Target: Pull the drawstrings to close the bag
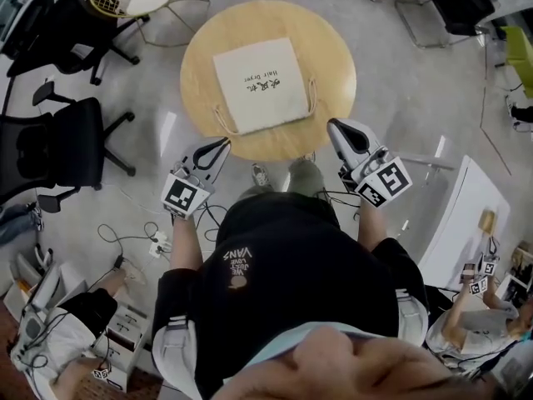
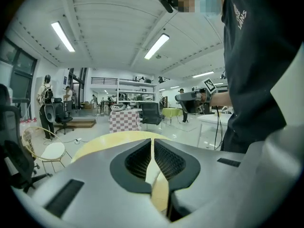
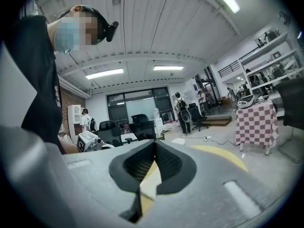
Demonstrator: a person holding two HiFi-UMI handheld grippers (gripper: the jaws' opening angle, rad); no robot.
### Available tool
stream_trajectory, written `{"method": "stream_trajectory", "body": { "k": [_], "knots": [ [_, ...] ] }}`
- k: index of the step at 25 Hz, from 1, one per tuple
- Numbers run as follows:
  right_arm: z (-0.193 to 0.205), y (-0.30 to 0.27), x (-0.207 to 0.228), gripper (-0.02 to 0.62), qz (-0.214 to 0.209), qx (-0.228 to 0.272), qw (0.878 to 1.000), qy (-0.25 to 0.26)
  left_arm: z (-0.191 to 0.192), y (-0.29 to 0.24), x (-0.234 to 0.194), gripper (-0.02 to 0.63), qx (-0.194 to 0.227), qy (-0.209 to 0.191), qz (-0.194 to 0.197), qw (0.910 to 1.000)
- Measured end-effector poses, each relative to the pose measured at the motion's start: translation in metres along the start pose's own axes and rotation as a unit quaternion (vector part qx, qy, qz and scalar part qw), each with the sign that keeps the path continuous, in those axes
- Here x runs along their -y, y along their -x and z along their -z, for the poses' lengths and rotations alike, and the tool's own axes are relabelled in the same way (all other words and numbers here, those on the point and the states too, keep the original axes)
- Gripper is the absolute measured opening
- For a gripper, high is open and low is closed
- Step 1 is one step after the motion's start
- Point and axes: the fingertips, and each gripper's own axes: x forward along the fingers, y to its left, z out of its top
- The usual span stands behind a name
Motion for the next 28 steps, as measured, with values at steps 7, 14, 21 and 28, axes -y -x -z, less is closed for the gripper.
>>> {"method": "stream_trajectory", "body": {
  "k": [7,14,21,28],
  "knots": [
    [0.009,-0.015,0.011,-0.002,-0.015,-0.021,1.0,0.002,0.046,-0.027,-0.012,0.02,-0.038,-0.004,0.04,0.9985],
    [0.037,-0.029,0.026,-0.002,-0.027,-0.042,0.999,0.021,0.088,-0.044,-0.023,0.02,-0.086,0.03,0.033,0.9953],
    [0.056,-0.034,0.045,-0.002,-0.021,-0.052,0.998,0.0,0.119,-0.062,-0.035,0.02,-0.126,0.049,0.003,0.9908],
    [0.061,-0.034,0.056,-0.002,-0.016,-0.065,0.998,-0.009,0.144,-0.071,-0.037,0.097,-0.177,0.043,0.043,0.9823]
  ]
}}
